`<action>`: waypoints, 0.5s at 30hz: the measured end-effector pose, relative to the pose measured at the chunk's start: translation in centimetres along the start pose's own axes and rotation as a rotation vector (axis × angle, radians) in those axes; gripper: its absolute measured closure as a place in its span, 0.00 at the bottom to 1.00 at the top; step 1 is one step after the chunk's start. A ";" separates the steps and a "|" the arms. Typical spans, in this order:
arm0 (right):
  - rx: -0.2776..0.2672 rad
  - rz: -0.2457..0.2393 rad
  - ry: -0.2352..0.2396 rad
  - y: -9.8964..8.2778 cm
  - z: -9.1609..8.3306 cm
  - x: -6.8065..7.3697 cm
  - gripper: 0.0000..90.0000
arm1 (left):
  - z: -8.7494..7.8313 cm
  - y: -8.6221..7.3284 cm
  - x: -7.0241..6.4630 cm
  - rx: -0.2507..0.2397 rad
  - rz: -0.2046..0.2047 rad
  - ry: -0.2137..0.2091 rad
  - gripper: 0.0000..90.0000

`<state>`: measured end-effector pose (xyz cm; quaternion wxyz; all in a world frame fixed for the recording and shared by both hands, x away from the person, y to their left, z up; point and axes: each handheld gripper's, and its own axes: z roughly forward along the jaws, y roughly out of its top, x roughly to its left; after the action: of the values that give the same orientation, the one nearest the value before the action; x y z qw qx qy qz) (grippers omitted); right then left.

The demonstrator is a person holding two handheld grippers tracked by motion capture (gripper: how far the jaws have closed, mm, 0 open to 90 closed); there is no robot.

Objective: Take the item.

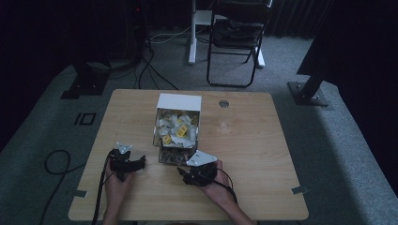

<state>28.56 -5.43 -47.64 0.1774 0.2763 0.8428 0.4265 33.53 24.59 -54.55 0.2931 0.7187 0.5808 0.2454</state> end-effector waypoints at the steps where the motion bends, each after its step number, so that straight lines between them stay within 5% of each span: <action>1: 0.001 -0.005 0.002 0.0 0.2 0.0 0.47 | 0.0 0.0 0.0 0.000 0.000 0.000 0.15; 15: 0.040 -0.011 0.039 -0.2 1.9 0.5 0.49 | 0.0 0.0 0.0 0.000 0.000 0.001 0.15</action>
<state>29.11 -4.05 -48.94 0.1575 0.2669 0.8560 0.4137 33.51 24.58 -54.54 0.2927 0.7187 0.5808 0.2458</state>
